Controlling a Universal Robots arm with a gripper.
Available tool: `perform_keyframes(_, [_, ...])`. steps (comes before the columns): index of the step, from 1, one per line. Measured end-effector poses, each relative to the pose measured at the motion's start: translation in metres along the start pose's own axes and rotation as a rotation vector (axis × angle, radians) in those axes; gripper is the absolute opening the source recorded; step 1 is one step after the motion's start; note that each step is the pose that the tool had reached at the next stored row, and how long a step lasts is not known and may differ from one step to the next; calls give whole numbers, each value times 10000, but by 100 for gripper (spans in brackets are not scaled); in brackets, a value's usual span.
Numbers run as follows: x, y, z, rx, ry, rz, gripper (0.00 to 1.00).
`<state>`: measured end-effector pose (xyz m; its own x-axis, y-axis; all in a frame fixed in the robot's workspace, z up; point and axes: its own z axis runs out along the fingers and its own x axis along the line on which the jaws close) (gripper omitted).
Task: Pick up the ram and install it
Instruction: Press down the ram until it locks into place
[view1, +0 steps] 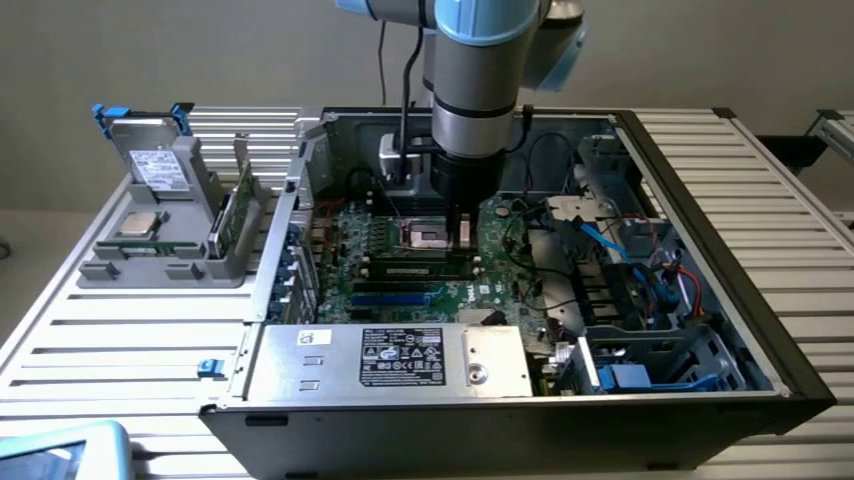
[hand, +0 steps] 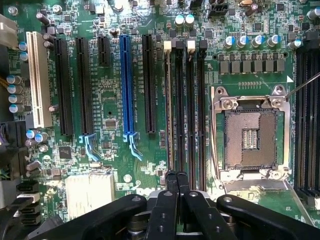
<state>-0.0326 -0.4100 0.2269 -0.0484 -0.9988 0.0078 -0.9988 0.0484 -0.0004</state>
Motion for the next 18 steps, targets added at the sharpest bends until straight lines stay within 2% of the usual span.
perform_keyframes(2, [-1,4,-16,2,-13,8,11])
perform_keyframes(4, [1,21,-78,1,-8,7,11])
perform_keyframes(6, [4,65,-108,-2,-8,7,11])
perform_keyframes(9, [9,163,-117,1,-8,6,11])
perform_keyframes(12, [16,297,-118,11,-7,6,11])
perform_keyframes(16, [23,451,-105,62,-6,8,11])
perform_keyframes(18, [24,482,-86,77,8,9,11])
